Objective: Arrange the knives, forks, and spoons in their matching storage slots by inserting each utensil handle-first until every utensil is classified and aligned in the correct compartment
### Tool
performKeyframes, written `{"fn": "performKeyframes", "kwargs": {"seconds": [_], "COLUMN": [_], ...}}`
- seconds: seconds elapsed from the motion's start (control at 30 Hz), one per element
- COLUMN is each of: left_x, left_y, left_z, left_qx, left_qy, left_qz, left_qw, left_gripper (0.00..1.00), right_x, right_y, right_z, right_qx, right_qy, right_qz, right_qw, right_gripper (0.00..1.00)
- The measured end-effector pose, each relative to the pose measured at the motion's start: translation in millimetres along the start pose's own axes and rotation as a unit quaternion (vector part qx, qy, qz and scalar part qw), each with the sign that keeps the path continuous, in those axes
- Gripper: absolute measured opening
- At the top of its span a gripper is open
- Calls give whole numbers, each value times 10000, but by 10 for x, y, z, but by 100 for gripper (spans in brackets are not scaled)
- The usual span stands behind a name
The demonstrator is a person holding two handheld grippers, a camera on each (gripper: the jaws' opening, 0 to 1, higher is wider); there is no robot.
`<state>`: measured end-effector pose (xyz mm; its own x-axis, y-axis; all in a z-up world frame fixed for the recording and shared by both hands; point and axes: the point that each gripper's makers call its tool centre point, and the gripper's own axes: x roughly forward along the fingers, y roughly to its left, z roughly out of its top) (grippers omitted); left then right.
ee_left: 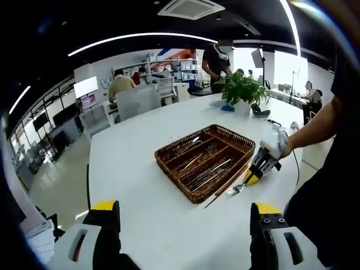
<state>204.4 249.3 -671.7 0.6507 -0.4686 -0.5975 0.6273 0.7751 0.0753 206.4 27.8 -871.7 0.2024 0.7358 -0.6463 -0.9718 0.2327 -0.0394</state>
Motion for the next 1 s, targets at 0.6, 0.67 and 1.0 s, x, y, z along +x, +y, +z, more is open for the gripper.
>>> {"fn": "performKeyframes", "kwargs": {"seconds": [0.6, 0.67, 1.0], "left_x": [5, 5, 6], "left_y": [-30, -37, -73], "left_z": [69, 68, 89], "left_qx": [54, 52, -6], "left_qy": [-85, -82, -187], "left_qz": [-4, -5, -41], "left_qw": [9999, 10000, 9998], "left_gripper": [100, 100, 100], "right_x": [-329, -388, -664], "right_y": [50, 10, 12], "right_z": [357, 455, 789], "right_qx": [-226, -273, -544], "right_qy": [225, 201, 316], "right_qz": [204, 158, 390], "right_qw": [9993, 9993, 9973], "right_gripper": [0, 0, 0]}}
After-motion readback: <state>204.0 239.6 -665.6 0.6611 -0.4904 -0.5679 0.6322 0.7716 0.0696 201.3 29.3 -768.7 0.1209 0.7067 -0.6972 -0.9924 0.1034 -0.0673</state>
